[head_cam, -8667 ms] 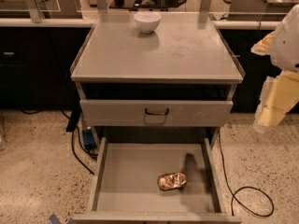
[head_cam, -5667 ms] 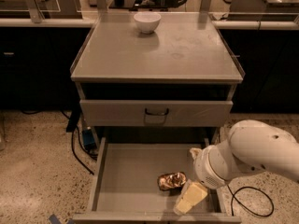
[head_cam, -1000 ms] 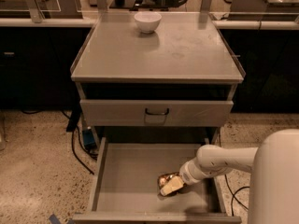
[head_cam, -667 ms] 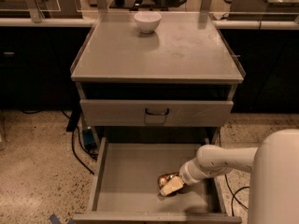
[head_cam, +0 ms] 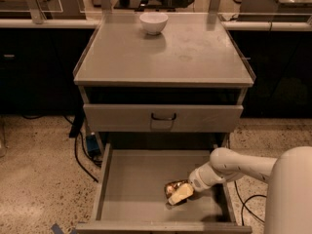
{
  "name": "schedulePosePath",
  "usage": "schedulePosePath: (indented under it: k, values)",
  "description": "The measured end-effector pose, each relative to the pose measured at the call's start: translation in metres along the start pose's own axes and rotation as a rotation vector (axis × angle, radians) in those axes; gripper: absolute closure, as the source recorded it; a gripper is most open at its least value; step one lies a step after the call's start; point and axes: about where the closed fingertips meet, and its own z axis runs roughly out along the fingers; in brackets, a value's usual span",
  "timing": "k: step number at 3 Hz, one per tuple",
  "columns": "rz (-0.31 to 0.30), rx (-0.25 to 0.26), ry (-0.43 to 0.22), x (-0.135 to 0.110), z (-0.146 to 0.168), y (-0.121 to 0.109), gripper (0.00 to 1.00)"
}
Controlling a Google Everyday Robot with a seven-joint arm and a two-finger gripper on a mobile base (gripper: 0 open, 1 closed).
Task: Pick orange can from middle drawer and place on counter
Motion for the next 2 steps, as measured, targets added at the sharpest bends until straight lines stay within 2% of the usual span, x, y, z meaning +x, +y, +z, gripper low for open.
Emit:
schedulePosePath:
  k: [1,2]
  values:
    - [-0.017,-0.044,0.022,-0.0012,-0.0029,0.0037,0.00]
    - [-0.017,-0.043,0.023,-0.0012,-0.0028,0.0037,0.00]
